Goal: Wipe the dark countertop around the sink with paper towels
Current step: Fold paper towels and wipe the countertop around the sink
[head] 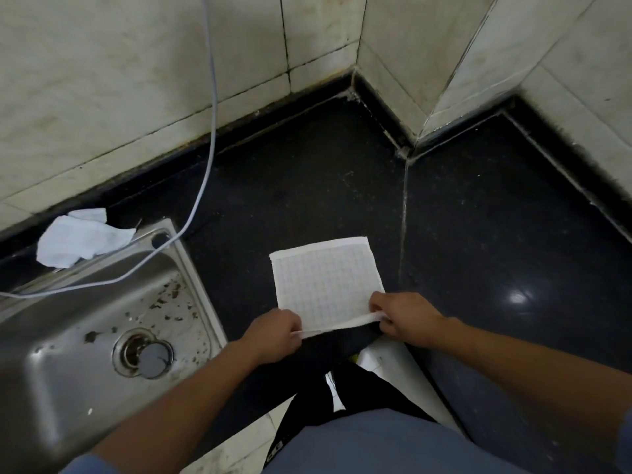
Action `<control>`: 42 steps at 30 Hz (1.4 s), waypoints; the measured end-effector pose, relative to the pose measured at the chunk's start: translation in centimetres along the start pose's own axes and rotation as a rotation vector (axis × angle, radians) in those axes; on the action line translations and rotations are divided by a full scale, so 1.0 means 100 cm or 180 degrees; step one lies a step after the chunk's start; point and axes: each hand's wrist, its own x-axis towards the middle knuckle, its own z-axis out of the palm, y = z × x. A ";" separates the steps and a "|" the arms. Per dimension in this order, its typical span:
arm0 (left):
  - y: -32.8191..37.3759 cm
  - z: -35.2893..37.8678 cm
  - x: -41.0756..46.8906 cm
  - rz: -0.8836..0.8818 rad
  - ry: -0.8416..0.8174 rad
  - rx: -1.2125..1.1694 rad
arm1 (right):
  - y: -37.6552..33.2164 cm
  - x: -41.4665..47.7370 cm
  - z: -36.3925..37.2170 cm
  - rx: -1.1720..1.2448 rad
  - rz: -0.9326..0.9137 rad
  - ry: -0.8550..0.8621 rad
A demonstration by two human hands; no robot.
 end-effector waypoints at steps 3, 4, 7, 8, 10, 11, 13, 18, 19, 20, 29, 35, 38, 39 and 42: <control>-0.011 -0.028 0.003 -0.0175 0.0001 -0.0499 | 0.005 0.005 -0.023 0.0309 0.0175 0.0263; -0.015 -0.036 0.006 -0.0233 0.0118 -0.0662 | 0.008 0.010 -0.031 0.0488 0.0269 0.0372; -0.027 -0.057 0.022 -0.0481 0.0756 -0.1205 | 0.017 0.035 -0.052 0.0965 0.0578 0.0837; -0.030 -0.062 0.029 -0.0598 0.0956 -0.1309 | 0.019 0.044 -0.057 0.1055 0.0693 0.0949; -0.034 -0.068 0.045 -0.0782 0.1262 -0.1417 | 0.023 0.062 -0.062 0.1130 0.0938 0.1025; -0.036 -0.071 0.054 -0.0859 0.1359 -0.1489 | 0.024 0.070 -0.062 0.1116 0.1037 0.1002; -0.038 -0.073 0.069 -0.1020 0.1493 -0.1542 | 0.026 0.085 -0.060 0.1045 0.1189 0.0920; -0.043 -0.065 0.090 -0.1345 0.1558 -0.1127 | 0.027 0.104 -0.046 0.0734 0.1430 0.0914; -0.042 -0.063 0.091 -0.1410 0.1575 -0.1083 | 0.028 0.104 -0.043 0.0632 0.1462 0.0934; -0.042 -0.061 0.091 -0.1475 0.1613 -0.1012 | 0.029 0.103 -0.041 0.0547 0.1487 0.0968; -0.010 -0.025 0.045 -0.0477 0.1574 0.0060 | -0.012 0.080 -0.026 0.0218 0.0169 0.0945; -0.024 0.010 0.025 -0.0667 0.1472 0.0043 | 0.007 0.056 0.013 0.0063 0.0230 0.0789; -0.029 0.014 0.023 -0.0541 0.1584 0.0194 | 0.036 0.036 0.011 -0.0069 0.0497 0.1030; -0.030 0.013 0.023 -0.0479 0.1615 0.0292 | 0.040 0.033 0.008 -0.0122 0.0527 0.0988; -0.031 0.005 0.024 -0.0221 0.1692 0.0683 | 0.036 0.037 -0.005 -0.0005 0.0693 0.0906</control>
